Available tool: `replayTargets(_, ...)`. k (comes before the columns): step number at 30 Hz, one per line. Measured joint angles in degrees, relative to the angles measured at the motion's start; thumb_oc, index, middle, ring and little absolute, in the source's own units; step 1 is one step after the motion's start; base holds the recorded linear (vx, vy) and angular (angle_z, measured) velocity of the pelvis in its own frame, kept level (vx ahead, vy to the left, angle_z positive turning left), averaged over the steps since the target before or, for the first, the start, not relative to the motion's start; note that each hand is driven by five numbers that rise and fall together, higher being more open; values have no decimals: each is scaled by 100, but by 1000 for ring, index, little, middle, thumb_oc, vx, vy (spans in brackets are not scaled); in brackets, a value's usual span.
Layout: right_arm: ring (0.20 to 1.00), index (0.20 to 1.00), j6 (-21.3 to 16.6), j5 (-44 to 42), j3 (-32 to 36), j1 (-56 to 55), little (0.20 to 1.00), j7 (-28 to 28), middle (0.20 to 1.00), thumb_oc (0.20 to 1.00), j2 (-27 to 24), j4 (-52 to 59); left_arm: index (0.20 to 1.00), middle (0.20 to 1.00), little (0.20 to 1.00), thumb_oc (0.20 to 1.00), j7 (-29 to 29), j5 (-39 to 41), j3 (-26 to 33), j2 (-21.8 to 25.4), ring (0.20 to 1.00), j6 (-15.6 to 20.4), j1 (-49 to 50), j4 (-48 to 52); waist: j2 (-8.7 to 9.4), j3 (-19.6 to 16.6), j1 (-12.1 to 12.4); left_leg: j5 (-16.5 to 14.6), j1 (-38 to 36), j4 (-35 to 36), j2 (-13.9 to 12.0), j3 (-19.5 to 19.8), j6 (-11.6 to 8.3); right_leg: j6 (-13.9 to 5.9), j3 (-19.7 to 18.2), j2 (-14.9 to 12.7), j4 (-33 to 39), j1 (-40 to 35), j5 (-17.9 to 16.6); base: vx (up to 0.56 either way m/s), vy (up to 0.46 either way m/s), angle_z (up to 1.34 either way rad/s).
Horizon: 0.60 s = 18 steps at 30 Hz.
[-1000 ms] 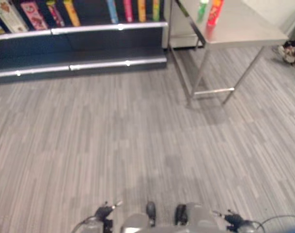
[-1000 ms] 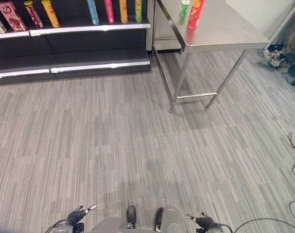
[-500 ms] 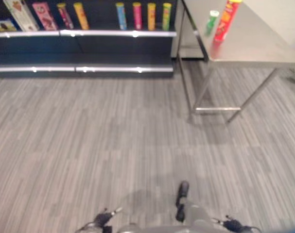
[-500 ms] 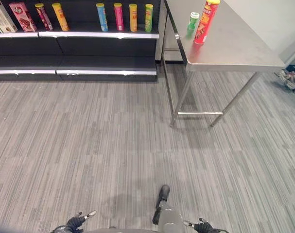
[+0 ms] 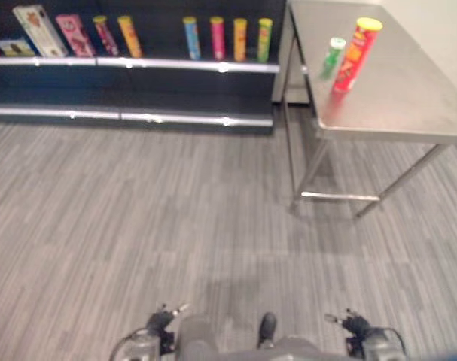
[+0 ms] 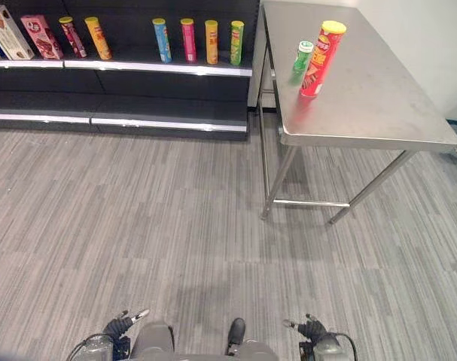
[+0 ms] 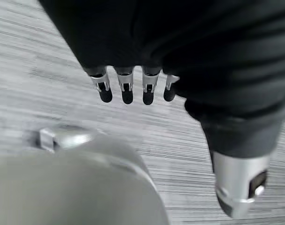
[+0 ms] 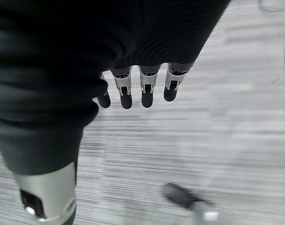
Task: Put the goods on the table back onto the shelves and tidy them up.
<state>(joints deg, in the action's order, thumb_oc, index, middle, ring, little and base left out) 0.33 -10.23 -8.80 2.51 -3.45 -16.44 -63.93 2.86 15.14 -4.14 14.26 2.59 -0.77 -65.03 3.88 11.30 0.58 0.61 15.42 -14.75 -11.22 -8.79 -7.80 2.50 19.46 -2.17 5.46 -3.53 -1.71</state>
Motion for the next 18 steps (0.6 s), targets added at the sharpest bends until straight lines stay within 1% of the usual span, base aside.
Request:
replayTargets(1,1000,1000,-3,4,-53,-15,1000,-7,1000,1000,21,-6,1000,1000,1000,1000,16,0,-8,0,1000,-6,68,-12,-34,7,-5,161,11,470,45,66,-64,-91,-52,27,-9,-162,59,482,298,-25)
replayTargets(2,1000,1000,-2,8,-163,-40,1000,-14,1000,1000,-4,-76,1000,1000,1000,1000,23,1,-43,-22,1000,-9,72,-28,-110,-24,4,322,-186,1315,130,411,-184,-168,-158,86,-31,-214,140,364,216,-34)
replayTargets(3,1000,1000,7,12,-191,-53,1000,-12,1000,1000,-18,-132,1000,1000,1000,1000,23,0,-48,-44,1000,2,53,-20,-194,12,87,428,-247,1735,117,631,-186,-191,-294,153,-30,-298,199,382,234,-51)
replayTargets(4,1000,1000,8,15,-189,-50,1000,-10,1000,1000,-4,-206,1000,1000,1000,1000,23,0,-47,-52,1000,-4,15,-85,-232,19,142,569,-242,2033,178,847,-201,-259,-428,160,-27,-335,289,355,240,-67)
replayTargets(5,1000,1000,11,16,-191,-74,1000,-8,1000,1000,-2,-212,1000,1000,1000,1000,27,0,-44,-55,1000,-4,33,-78,-296,29,199,644,-259,1994,213,819,-144,-300,-476,174,-32,-379,271,482,397,-62)
replayTargets(6,1000,1000,-2,18,-188,-81,1000,-8,1000,1000,-11,-234,1000,1000,1000,1000,25,-2,-41,-65,1000,-5,45,-114,-315,51,196,635,-249,2035,218,823,-136,-370,-619,164,-23,-474,377,462,423,-105)
replayTargets(7,1000,1000,16,46,-182,-121,1000,-1,1000,1000,158,-458,1000,1000,1000,1000,18,-5,39,35,1000,-14,93,-358,-133,27,313,1037,-635,1992,465,605,145,-552,-967,-141,-8,-687,600,441,448,-121)
replayTargets(8,1000,1000,1,62,-187,-136,1000,7,1000,1000,266,-474,1000,1000,1000,1000,19,-5,28,132,1000,-25,164,-317,44,-12,325,1038,-811,1990,645,483,456,-779,-997,-309,-41,-791,485,386,451,-103)
replayTargets(9,1000,1000,-1,68,-179,-186,1000,6,1000,1000,331,-431,1000,1000,1000,1000,17,-5,32,192,1000,-14,47,-288,93,-13,285,908,-973,1992,829,424,644,-825,-914,-533,-289,-794,340,433,557,-39)
replayTargets(10,1000,1000,1,69,-177,-219,1000,5,1000,1000,351,-464,1000,1000,1000,1000,15,-6,25,205,1000,27,-8,-245,97,-24,279,783,-1079,1991,887,367,756,-831,-972,-613,-532,-725,307,460,688,-42)
replayTargets(11,1000,1000,10,73,-172,-142,1000,19,1000,1000,363,-514,1000,1000,1000,1000,9,-7,24,199,1000,33,4,-273,-52,-6,374,638,-1243,1992,842,154,892,-850,-1139,-653,-1271,-409,319,269,462,-49)
replayTargets(12,1000,1000,15,73,-176,-134,1000,21,1000,1000,359,-516,1000,1000,1000,1000,7,-6,23,199,1000,26,19,-273,-93,-14,384,612,-1273,1992,836,128,916,-864,-1167,-649,-1445,-329,310,184,374,-56)
replayTargets(13,1000,1000,7,72,-178,-127,1000,33,1000,1000,331,-464,1000,1000,1000,1000,3,-6,-5,208,1000,-18,46,-355,-233,-13,311,539,-1382,1990,850,64,1004,-983,-1245,-779,-2550,143,445,117,261,-4)
replayTargets(14,1000,1000,11,73,-190,-187,1000,44,1000,1000,350,-420,1000,1000,1000,1000,7,-7,-29,277,1000,-15,43,-353,-223,-40,249,431,-1458,1987,976,76,1089,-1119,-1275,-880,-3079,402,443,177,390,7)
replayTargets(15,1000,1000,35,72,-182,-209,1000,52,1000,1000,387,-420,1000,1000,1000,1000,5,-9,-43,357,1000,-3,41,-305,-181,-23,285,351,-1530,1991,1122,45,1217,-1218,-1209,-1136,-3865,813,246,264,439,16)
replayTargets(16,1000,1000,33,70,-164,-207,1000,56,1000,1000,378,-394,1000,1000,1000,1000,16,-6,-52,373,1000,-18,50,-291,-137,-27,275,418,-1575,1978,1164,-4,1332,-1241,-1158,-1284,-4253,939,212,315,374,-3)
replayTargets(17,1000,1000,33,75,-154,-212,1000,56,1000,1000,362,-384,1000,1000,1000,1000,19,-5,-44,394,1000,-33,46,-299,-159,-11,269,282,-1671,1977,1208,43,1504,-1289,-1078,-1358,-4461,1084,251,358,272,-5)
replayTargets(18,1000,1000,30,100,-139,-206,1000,52,1000,1000,343,-381,1000,1000,1000,1000,19,-6,-47,395,1000,-33,85,-305,-193,-12,270,230,-1777,1978,1212,50,1536,-1318,-931,-1369,-4526,1114,372,199,84,0)
